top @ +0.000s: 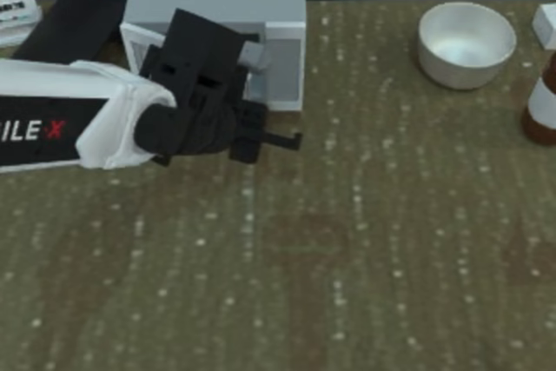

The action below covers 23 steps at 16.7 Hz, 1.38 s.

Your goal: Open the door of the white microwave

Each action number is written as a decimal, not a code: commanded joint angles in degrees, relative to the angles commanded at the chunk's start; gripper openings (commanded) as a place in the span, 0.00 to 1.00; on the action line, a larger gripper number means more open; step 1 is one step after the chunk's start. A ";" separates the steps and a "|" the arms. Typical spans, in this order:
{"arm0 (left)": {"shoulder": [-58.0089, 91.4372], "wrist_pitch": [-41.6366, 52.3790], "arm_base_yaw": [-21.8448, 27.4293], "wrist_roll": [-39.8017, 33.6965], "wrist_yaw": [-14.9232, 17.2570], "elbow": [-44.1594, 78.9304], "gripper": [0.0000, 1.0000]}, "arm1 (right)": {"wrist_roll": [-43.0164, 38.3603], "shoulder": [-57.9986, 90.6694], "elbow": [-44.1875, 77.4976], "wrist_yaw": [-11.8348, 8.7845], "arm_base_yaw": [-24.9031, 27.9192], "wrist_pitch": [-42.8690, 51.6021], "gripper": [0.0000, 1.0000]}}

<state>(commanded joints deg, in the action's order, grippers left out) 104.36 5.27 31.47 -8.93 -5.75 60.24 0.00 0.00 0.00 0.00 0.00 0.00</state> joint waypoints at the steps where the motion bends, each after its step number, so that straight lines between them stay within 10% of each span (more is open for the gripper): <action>1: 0.00 0.00 0.00 0.00 0.00 0.00 0.00 | 0.00 0.00 0.00 0.00 0.00 0.00 1.00; 23: -2.06 -0.89 -1.36 3.84 3.29 -2.69 0.00 | 0.00 0.00 0.00 0.00 0.00 0.00 1.00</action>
<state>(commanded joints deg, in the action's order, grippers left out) 102.30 4.38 30.11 -5.09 -2.46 57.55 0.00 0.00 0.00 0.00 0.00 0.00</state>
